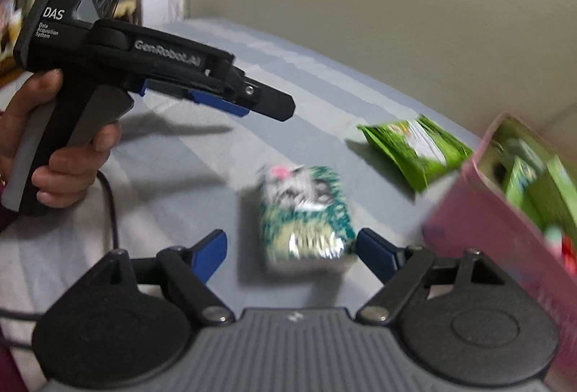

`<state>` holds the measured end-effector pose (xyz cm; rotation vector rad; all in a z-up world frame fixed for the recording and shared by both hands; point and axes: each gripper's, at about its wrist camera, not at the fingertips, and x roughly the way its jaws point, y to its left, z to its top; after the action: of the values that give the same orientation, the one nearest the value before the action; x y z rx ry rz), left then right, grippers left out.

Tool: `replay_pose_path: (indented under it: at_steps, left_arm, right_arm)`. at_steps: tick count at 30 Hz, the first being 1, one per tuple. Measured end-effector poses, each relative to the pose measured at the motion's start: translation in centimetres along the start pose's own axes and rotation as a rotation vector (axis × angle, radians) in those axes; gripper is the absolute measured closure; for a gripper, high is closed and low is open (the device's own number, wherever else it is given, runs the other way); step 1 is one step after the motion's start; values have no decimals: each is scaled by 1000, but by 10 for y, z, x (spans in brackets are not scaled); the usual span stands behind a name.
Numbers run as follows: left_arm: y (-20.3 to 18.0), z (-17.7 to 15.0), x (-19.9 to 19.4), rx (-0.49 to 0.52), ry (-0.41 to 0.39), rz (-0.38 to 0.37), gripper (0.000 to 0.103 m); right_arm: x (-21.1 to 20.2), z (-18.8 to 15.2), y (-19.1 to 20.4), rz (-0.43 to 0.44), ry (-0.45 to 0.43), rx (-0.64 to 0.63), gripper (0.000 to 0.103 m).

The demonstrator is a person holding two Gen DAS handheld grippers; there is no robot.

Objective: Organize objects
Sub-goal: 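Close both grippers on the tissue pack and lift it, then lower the tissue pack into the tin and open both grippers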

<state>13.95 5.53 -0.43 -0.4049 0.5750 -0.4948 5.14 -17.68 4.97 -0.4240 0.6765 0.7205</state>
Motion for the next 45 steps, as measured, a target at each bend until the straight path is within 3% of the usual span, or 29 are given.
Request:
replay_pose_path:
  at_steps: [4,7,10,11,12,14,19,25,28,33,41,45]
  left_arm:
    - [-14,-9,1,-21,57,-52,31]
    - [-28,-11,9,17,81,-22,31]
    - [-33,-11,18,9,131,-30,31]
    - [-35,-13,21,6,147,-36,39]
    - [-37,-15,27,-2,173,-51,54]
    - [-42,-20,30,-3,181,-26,59]
    - [-70,1,23,35,149,-72,59]
    - [-131,38,51,171,106,-135,59]
    - [-151,44,81,218,106,-133,59]
    - [-157,50,122,213,140,-114,58]
    - [-152,43,138,215,157,-61,57]
    - [-153,44,131,215,143,-45,57]
  right_arm:
    - [0,-11,-7,-4,-36,99,21]
    - [3,-20,-15,-18,-46,179,22]
    - [2,-22,-19,-10,-59,227,29]
    - [4,-22,-20,-8,-62,228,33]
    - [3,-23,-16,-9,-73,216,48]
    - [1,-24,-13,-36,-98,190,49]
    - [-27,-28,-21,-78,-211,228,49]
    - [-64,-22,-62,-214,-348,272,49]
    - [-64,-20,-91,-246,-364,330,49]
    - [-51,-24,-127,-254,-351,389,48]
    - [-36,-34,-137,-268,-342,425,34]
    - [-43,-35,-134,-281,-370,442,33]
